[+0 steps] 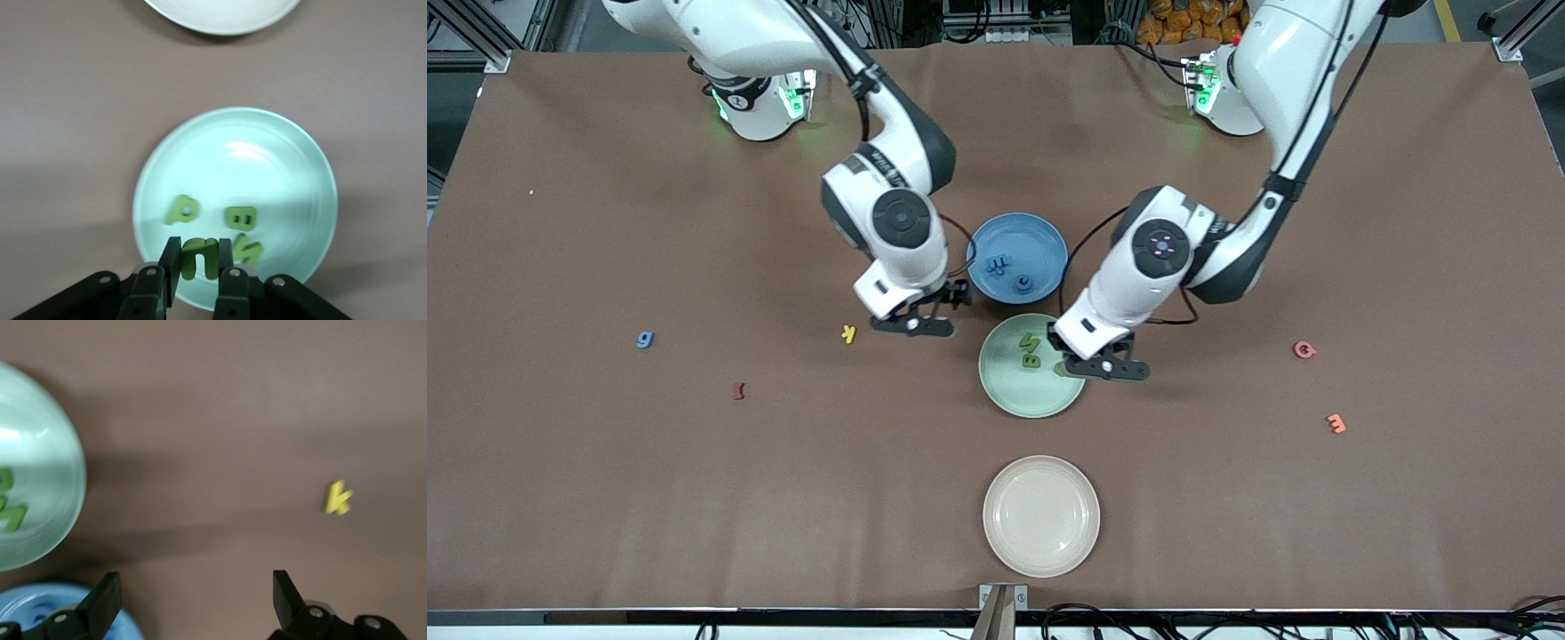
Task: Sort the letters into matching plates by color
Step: 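Drop the green n on the green plate while the right gripper withdraws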
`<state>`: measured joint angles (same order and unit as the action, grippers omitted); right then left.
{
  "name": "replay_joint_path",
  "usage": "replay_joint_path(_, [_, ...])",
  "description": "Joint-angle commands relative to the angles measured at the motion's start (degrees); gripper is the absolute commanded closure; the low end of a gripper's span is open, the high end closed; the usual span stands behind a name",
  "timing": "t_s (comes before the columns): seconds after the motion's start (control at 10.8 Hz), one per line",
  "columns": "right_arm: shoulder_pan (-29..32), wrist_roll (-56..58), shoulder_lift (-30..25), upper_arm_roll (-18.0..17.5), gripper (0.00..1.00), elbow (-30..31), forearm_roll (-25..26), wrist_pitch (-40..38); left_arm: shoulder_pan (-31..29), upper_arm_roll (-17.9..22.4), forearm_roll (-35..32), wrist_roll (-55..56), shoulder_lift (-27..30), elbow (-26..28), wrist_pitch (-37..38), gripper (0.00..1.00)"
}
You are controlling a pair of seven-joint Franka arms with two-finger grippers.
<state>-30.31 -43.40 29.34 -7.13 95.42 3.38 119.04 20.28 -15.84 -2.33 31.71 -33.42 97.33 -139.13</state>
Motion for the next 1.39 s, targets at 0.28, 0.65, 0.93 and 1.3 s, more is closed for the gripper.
replay_joint_path(0.28, [13.1,19.8,-5.3,1.2,0.00,1.3,2.8,-1.4,4.9,1.2,-1.5,6.8,-5.6,-4.4,-2.0,1.00])
replay_joint_path(0.65, [21.9,33.4,-7.5,1.2,0.00,2.7,5.6,-0.7,5.7,1.4,-1.7,7.2,-7.5,-5.6,-1.9,1.00])
replay_joint_path(0.93, [26.3,38.5,-9.1,1.9,0.00,5.0,5.7,1.5,6.0,2.5,-1.7,10.1,-9.1,-5.6,-1.9,1.00])
replay_joint_path(1.3, [32.7,50.1,-15.5,3.7,0.00,18.6,5.4,12.8,6.0,2.5,-1.8,11.3,-9.2,-5.4,-1.9,0.22])
